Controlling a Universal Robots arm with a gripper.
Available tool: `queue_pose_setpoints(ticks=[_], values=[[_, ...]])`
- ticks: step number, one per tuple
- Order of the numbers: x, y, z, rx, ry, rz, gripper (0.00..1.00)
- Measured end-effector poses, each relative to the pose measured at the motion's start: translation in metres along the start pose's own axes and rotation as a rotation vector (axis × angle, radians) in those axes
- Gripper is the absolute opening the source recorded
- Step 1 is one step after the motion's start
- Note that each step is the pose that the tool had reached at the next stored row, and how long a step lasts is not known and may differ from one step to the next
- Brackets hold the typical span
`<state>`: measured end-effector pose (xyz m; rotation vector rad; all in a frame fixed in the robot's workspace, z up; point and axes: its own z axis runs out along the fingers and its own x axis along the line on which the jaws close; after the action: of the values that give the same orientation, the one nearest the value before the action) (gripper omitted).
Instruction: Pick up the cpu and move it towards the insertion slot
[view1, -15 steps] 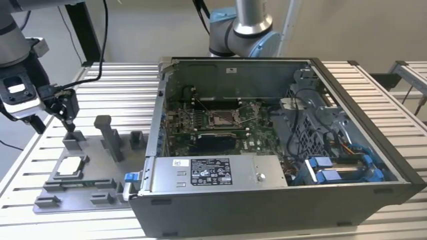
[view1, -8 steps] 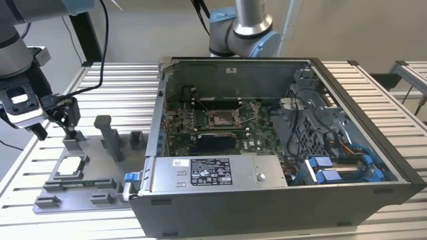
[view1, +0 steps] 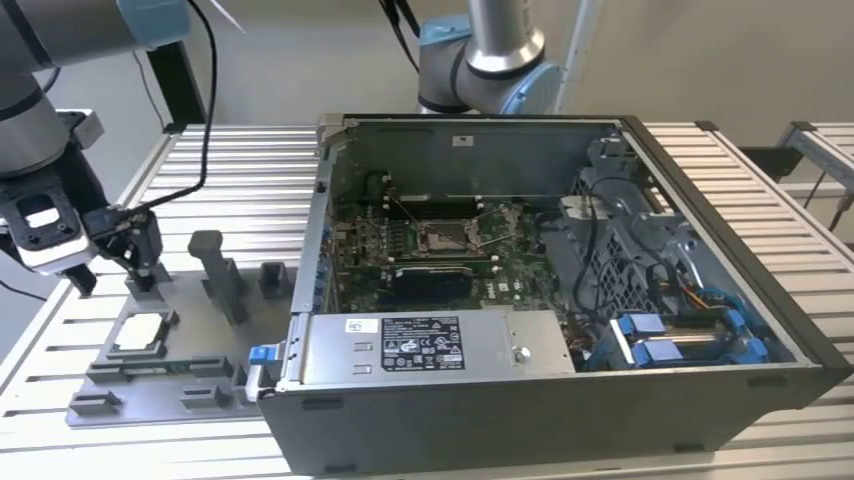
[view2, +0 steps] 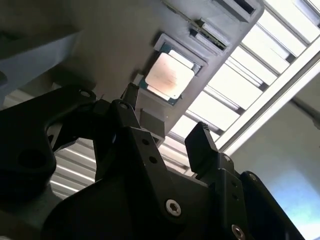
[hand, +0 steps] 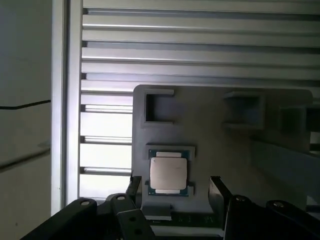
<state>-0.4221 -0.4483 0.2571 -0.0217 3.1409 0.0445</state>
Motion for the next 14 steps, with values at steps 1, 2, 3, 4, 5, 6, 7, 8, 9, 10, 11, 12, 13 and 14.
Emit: queue_pose_setpoints(ticks=[1, 2, 3, 4, 5, 6, 7, 8, 9, 10, 11, 12, 13, 14], values=[[0.0, -0.0014, 0.0018, 0.0, 0.0, 0.0, 1.0], [0.0, -0.0026, 0.0035, 0.0, 0.0, 0.0, 1.0], [0.0, -0.0037, 0.0054, -0.0001, -0.0001, 0.0, 1.0], [0.0, -0.0045, 0.0071, -0.0001, -0.0002, 0.0, 1.0], [0.0001, -0.0051, 0.009, -0.0001, -0.0001, 0.001, 1.0], [0.0001, -0.0054, 0.0108, 0.0, -0.0001, 0.002, 1.0], [0.0002, -0.0056, 0.0126, 0.0, 0.0, 0.002, 1.0], [0.0001, -0.0058, 0.0145, -0.0001, -0.0002, 0.003, 1.0], [0.0001, -0.006, 0.0162, 0.0, -0.0001, 0.003, 1.0], [0.0001, -0.0061, 0.0179, 0.0, -0.0001, 0.003, 1.0], [0.0001, -0.0062, 0.0199, 0.0, -0.0001, 0.003, 1.0], [0.0001, -0.0064, 0.0217, 0.0, -0.0002, 0.003, 1.0], [0.0001, -0.0065, 0.0234, 0.0, -0.0001, 0.004, 1.0], [0.0001, -0.0066, 0.0252, 0.0, -0.0001, 0.004, 1.0]])
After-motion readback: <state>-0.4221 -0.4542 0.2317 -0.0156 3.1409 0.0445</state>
